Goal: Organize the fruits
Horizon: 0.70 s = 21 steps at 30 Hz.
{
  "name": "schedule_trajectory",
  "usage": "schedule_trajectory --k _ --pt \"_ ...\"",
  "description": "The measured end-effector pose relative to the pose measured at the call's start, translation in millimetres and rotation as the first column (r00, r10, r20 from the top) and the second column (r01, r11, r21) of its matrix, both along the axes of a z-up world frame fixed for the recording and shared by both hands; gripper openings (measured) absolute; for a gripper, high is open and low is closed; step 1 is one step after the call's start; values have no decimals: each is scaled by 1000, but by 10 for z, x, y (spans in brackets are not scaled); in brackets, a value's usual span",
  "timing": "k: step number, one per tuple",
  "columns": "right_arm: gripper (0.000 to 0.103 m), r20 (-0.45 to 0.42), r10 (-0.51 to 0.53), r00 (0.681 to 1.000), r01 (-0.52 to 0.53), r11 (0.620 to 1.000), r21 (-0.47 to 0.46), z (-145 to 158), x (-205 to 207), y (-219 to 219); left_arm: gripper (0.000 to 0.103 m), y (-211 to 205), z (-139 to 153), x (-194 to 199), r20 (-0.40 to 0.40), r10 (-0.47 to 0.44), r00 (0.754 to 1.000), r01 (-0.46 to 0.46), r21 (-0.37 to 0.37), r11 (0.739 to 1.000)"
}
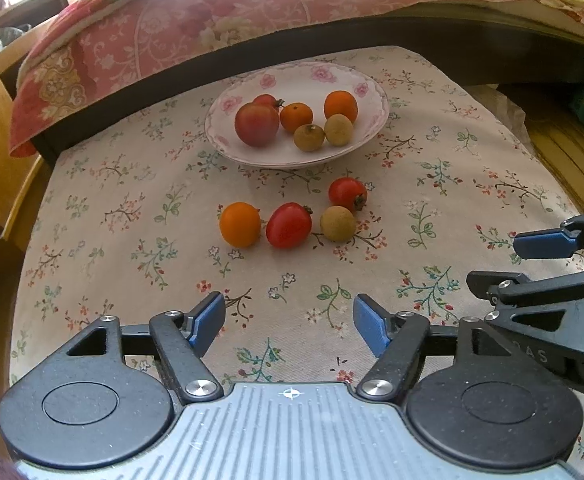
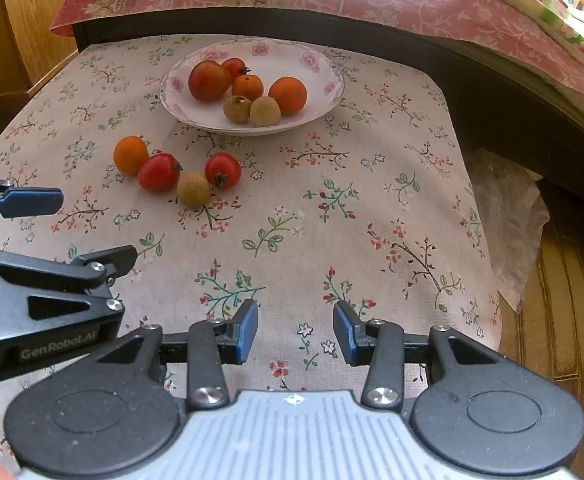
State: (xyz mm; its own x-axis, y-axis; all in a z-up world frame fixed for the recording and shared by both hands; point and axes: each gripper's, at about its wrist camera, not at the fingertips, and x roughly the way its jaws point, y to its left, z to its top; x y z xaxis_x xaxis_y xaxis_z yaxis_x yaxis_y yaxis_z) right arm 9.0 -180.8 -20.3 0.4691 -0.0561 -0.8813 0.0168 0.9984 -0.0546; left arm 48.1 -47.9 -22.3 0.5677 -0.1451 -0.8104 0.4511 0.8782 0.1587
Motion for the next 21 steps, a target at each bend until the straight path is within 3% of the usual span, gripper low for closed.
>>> schedule_trajectory --k 21 --pt "43 9 -5 1000 5 1000 10 -12 6 -11 79 12 -34 20 -8 19 1000 -18 13 1000"
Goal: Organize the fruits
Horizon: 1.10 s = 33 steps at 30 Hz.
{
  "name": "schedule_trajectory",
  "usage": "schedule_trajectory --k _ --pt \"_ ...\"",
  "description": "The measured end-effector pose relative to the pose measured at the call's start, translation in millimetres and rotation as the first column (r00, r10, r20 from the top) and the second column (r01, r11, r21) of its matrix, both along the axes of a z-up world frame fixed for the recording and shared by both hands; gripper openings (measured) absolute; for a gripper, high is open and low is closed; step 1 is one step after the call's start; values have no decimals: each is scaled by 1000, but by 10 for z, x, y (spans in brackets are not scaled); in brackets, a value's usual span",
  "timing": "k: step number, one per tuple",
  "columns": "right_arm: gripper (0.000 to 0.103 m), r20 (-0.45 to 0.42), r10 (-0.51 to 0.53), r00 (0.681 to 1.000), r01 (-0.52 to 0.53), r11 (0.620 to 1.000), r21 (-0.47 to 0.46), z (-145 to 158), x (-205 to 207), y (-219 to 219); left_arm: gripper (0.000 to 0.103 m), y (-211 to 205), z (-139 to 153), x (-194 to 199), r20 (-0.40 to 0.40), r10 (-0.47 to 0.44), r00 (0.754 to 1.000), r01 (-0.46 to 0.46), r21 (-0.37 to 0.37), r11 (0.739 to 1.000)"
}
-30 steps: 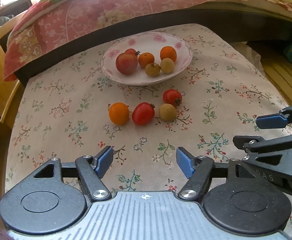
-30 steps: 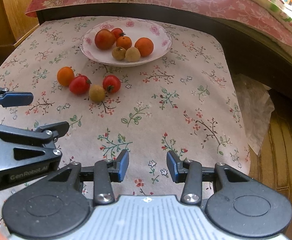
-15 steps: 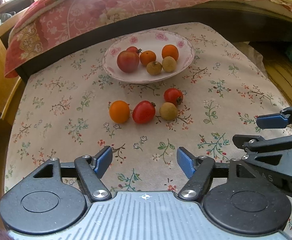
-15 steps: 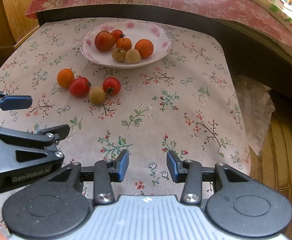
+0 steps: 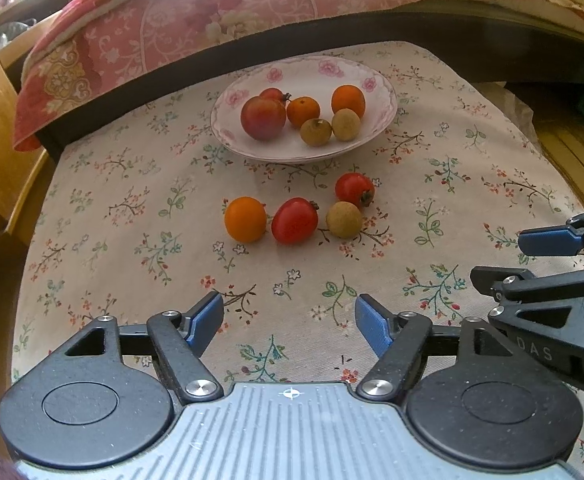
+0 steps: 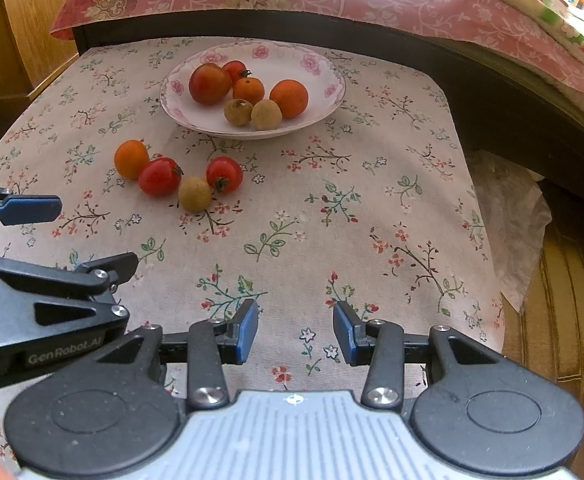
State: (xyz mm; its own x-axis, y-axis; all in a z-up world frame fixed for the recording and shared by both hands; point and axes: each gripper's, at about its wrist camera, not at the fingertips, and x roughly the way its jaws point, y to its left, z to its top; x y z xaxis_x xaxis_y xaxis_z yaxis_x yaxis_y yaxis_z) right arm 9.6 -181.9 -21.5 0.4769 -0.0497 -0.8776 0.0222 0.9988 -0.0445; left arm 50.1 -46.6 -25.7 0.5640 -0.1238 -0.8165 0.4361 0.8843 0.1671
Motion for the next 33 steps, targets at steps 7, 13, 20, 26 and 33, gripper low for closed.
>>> schedule_trajectory --k 7,13,20,26,33 --pt "43 5 1 1000 -1 1000 3 10 11 17 79 12 -4 3 4 3 1000 -3 -1 1000" --pt "43 16 -6 1000 5 1000 7 38 9 1 79 14 -4 -1 5 4 1000 -4 -1 1000" --pt "43 23 -10 1000 10 1000 13 50 16 -8 79 17 -7 -1 5 3 1000 -3 1 1000" --pt "43 22 -9 1000 9 1000 12 52 21 -3 79 21 -10 5 5 5 1000 -5 0 1000" --pt "43 25 -6 1000 6 1000 10 50 34 16 79 45 -20 11 5 5 1000 -5 2 1000"
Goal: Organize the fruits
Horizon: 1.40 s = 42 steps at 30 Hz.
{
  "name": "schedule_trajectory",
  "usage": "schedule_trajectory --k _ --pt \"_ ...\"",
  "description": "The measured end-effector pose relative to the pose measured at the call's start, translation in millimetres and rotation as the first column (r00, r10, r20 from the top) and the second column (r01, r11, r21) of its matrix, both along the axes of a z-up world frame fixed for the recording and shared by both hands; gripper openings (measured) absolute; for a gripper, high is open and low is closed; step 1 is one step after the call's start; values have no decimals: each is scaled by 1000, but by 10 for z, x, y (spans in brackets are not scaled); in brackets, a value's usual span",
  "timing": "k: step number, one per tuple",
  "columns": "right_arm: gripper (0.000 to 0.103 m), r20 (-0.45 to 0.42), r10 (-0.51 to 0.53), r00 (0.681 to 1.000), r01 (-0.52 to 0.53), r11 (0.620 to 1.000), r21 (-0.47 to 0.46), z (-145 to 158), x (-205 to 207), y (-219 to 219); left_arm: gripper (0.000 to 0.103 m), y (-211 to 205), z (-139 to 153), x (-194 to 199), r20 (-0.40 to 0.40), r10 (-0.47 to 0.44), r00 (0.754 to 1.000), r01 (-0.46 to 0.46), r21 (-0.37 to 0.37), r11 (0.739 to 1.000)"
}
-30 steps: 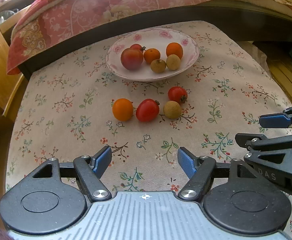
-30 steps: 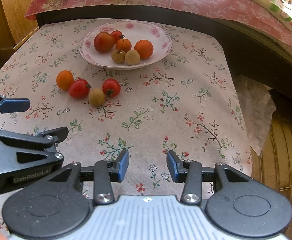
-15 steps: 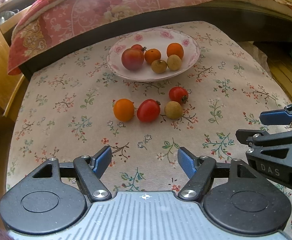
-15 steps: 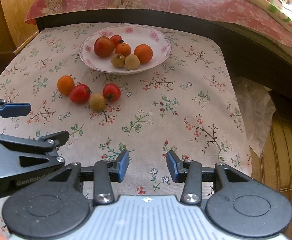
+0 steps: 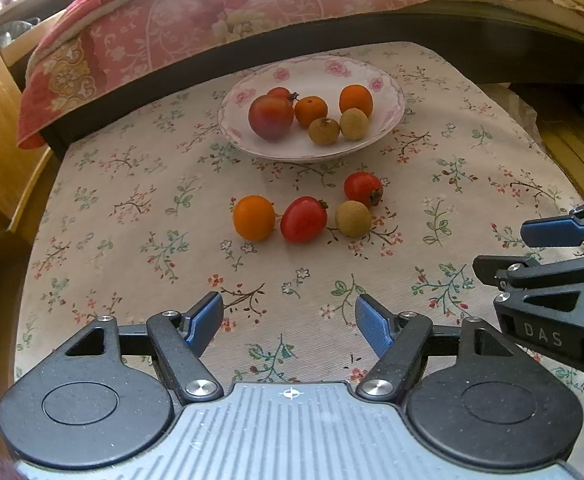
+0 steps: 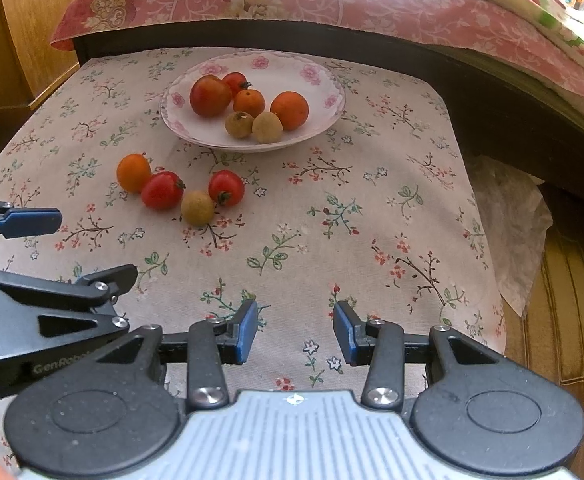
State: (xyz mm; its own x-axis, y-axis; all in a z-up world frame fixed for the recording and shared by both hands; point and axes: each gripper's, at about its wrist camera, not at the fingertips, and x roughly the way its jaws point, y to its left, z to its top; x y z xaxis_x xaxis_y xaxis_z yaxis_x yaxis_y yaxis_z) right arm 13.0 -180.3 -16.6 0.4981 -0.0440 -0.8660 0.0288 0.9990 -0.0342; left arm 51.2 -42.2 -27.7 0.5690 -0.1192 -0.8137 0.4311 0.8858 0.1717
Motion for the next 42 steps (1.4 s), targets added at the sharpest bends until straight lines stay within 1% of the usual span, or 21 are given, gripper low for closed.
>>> schedule_trajectory --k 7,20,26,29,32,35,39,42 --pt "43 6 3 1000 -3 1000 -20 -9 13 26 79 12 -7 2 2 0 1000 0 2 1000" --pt "43 5 18 1000 -17 1000 -20 -32 57 65 79 73 -4 16 4 7 1000 -7 6 1000" --pt "43 22 17 1000 -17 1000 3 -25 79 46 79 141 19 37 13 11 1000 -11 -2 1000" --pt "43 42 21 999 -23 999 29 -6 77 25 79 152 25 26 20 1 1000 -1 -9 1000" --pt "43 69 32 997 -36 998 54 12 66 -5 79 166 32 -6 36 -28 999 30 -33 999" --pt "43 74 33 997 -38 997 66 -1 74 -38 79 151 18 -20 46 -60 997 63 -48 997" --pt "43 85 35 996 -43 995 91 -17 104 -81 78 137 -11 47 63 -77 995 81 -63 995" --pt "43 117 68 991 -83 988 130 -1 149 -63 77 146 24 122 105 -94 990 101 -54 993"
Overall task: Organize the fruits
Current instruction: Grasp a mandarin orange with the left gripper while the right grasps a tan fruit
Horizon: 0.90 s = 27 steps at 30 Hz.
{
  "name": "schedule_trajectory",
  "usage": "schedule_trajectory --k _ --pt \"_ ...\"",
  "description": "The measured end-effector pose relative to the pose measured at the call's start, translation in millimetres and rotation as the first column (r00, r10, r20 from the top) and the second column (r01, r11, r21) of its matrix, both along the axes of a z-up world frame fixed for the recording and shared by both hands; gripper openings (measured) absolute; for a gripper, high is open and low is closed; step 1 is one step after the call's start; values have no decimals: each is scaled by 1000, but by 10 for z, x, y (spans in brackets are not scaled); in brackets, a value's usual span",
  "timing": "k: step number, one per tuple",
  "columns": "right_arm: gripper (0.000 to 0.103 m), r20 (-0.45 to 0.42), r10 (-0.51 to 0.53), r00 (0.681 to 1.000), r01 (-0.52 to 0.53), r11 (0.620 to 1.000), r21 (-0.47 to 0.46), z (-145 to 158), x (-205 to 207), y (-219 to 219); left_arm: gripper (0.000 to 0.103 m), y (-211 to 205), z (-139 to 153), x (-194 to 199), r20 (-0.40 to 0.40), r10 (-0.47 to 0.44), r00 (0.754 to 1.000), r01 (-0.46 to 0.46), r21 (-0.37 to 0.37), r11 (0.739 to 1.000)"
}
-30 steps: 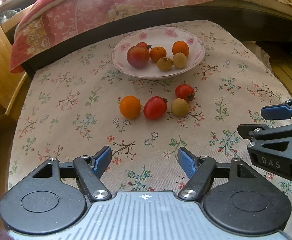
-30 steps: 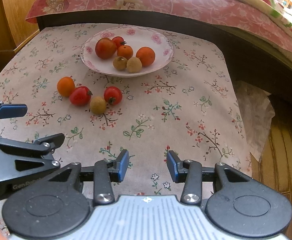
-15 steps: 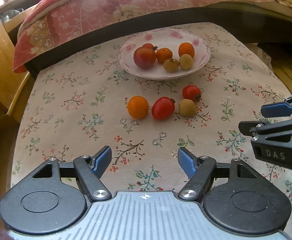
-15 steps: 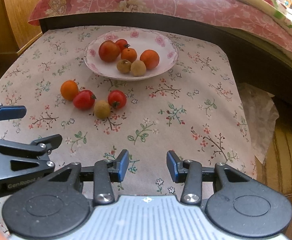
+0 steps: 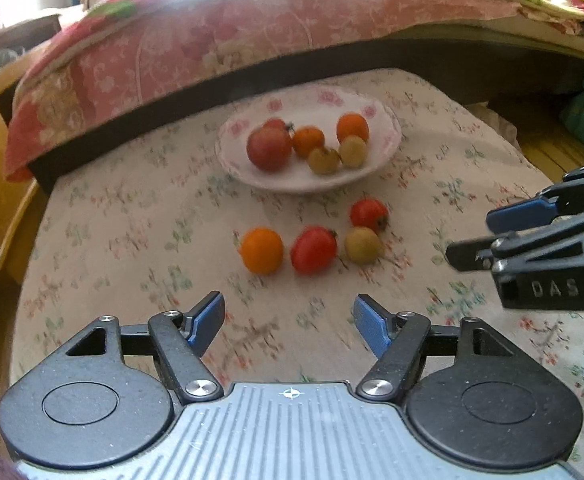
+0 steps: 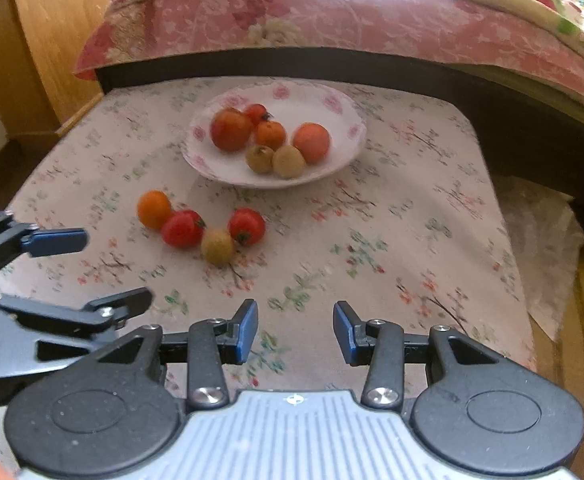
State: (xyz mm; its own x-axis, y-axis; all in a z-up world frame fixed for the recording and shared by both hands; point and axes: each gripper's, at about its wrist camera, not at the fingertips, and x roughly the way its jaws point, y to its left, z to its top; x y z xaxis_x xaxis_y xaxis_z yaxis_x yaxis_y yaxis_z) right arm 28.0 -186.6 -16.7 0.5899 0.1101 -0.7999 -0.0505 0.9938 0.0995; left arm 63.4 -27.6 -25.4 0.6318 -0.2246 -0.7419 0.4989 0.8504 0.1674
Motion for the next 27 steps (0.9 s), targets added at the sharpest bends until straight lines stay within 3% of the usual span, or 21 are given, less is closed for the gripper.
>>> schedule_trajectory --k 7,15,27 --pt "43 58 128 990 -129 991 19 -66 184 181 73 41 -6 264 48 -65 997 63 40 997" --pt "43 61 157 986 -162 984 71 -186 343 161 68 5 -91 440 53 -144 988 144 17 989" --pt "31 75 192 978 -200 974 108 -237 394 215 59 87 -103 482 20 -274 961 274 6 962"
